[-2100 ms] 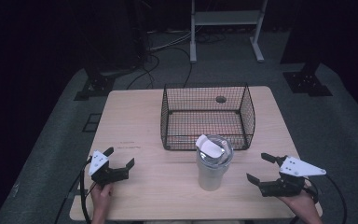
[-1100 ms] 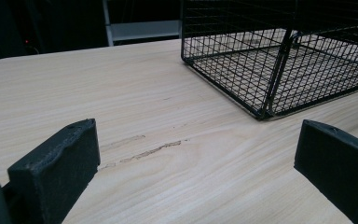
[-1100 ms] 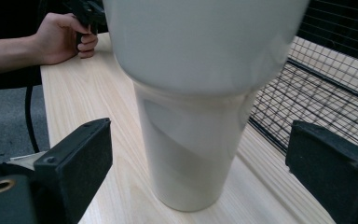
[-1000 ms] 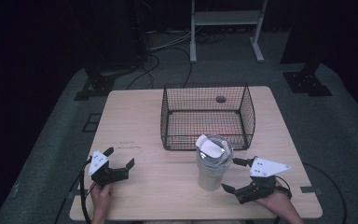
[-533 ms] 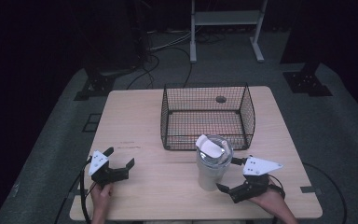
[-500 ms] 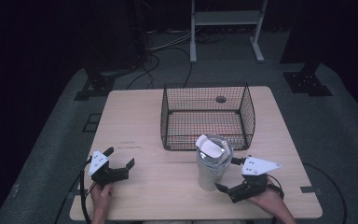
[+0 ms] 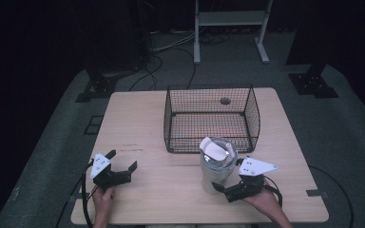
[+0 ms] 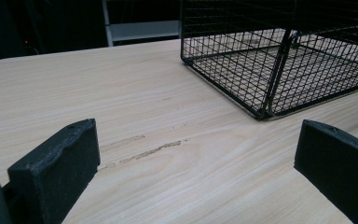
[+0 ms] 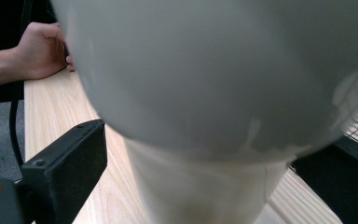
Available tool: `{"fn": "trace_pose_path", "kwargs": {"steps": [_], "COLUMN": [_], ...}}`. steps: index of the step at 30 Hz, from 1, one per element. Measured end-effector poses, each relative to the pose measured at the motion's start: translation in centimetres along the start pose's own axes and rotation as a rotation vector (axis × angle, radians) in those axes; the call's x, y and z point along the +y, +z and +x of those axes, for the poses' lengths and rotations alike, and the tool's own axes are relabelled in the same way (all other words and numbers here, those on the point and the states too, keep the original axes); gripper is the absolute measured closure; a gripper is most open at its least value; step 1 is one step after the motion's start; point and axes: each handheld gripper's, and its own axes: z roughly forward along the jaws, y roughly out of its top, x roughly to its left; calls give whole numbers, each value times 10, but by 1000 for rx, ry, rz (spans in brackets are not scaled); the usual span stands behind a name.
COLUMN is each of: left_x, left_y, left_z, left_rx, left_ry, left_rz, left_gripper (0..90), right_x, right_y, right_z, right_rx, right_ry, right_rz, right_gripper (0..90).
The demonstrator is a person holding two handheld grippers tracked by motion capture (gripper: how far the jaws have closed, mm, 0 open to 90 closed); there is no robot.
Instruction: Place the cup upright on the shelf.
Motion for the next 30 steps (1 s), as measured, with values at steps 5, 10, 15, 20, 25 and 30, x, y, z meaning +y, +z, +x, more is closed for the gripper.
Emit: {"fn": "trace_pose_path", "kwargs": {"steps": [5,10,15,20,25,30], "left_x": [0,0,0,0,0,0], "left_y": [0,0,0,0,0,0], "left_z": [0,0,0,0,0,0], "left_rx": [0,0,0,-1,-1,-1], "left_ry": [0,0,0,-1,0,0], "left_rz": [0,0,0,0,0,0], "left_gripper": [0,0,0,0,0,0], "right_x": [0,-1,-2,-2,-3,-3], "right_y": [5,8,10,13,14,14], "right_z": [1,1,1,1,0,1], "right_rx": [-8,-18,-24,-30,-32,-34], "right_ry": [-7,-14,-16,-19,-21,-22], "right_rz": [-3,-18,-33,-47,-59,-62], "right_gripper": [31,41,55,62,76,82]}}
